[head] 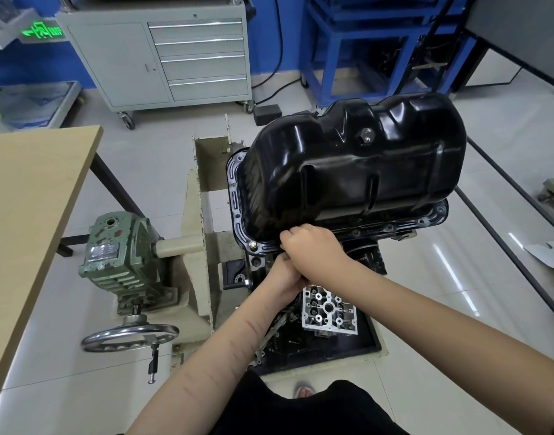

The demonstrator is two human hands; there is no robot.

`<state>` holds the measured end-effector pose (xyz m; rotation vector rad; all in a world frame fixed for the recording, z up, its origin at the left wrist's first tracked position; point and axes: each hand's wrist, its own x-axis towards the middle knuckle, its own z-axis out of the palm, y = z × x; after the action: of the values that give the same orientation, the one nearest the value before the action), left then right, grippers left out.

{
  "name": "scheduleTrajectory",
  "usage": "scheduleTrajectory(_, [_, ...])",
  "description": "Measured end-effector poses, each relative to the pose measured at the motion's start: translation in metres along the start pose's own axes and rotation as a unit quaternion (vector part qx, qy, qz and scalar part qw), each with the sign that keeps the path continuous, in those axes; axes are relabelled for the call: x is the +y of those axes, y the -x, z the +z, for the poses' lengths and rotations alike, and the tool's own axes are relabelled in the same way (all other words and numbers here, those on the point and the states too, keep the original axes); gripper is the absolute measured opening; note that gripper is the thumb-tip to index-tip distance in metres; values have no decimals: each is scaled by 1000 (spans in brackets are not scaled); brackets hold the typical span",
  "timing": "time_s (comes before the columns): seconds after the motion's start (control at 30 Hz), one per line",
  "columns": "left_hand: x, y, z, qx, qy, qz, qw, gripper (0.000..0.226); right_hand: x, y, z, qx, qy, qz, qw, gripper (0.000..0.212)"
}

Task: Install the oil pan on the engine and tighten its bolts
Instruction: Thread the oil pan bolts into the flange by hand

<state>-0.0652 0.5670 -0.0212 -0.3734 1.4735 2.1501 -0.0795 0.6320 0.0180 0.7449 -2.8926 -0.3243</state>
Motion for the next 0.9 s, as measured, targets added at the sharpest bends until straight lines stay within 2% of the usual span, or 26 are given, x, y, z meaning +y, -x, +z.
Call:
scheduleTrajectory(0.07, [1,0,0,-2,14,-6,1000,22,-4,0,-4,46,25,23,998,33])
scheduleTrajectory(0.13, [1,1,1,-4,28,-10,1000,22,-5,-2,2,61,16,25,998,40])
scheduleTrajectory(0.17, [1,1,2,-3,28,-9,1000,21,-4,1,2,60,10,26,998,38])
scheduleTrajectory(0.27, [1,1,2,-2,19,1,1000,20,2,6,2,-14,-38,7,999,17])
scheduleTrajectory(0.37, [-1,1,2,2,5,8,1000,19,7,0,7,-56,-102,10,993,20])
scheduleTrajectory(0.43, [-1,0,2,8,13,5,1000,18,3,2,3,11,-32,-2,999,15])
scheduleTrajectory(0.5, [-1,0,2,2,28,0,1000,19,-1,0,1,44,13,6,999,33])
scheduleTrajectory(0.57, [-1,0,2,-8,38,-4,999,22,-3,-3,1,64,12,25,998,41])
scheduleTrajectory(0.63, [-1,1,2,-7,38,-3,999,23,-1,2,3,62,1,23,998,32])
scheduleTrajectory(0.7, [-1,1,3,5,27,5,1000,21,3,5,3,7,-59,-4,998,16])
scheduleTrajectory(0.73, [-1,1,3,8,22,9,1000,22,6,4,7,-34,-90,-16,995,21])
scheduleTrajectory(0.8, [-1,0,2,10,19,10,1000,22,9,2,7,-57,-117,-4,991,26])
scheduleTrajectory(0.87, [-1,1,2,2,29,3,1000,20,5,1,6,-33,-70,-4,997,18])
scheduleTrajectory(0.9, [-1,1,3,-4,42,-2,999,21,1,2,4,11,-35,4,999,17])
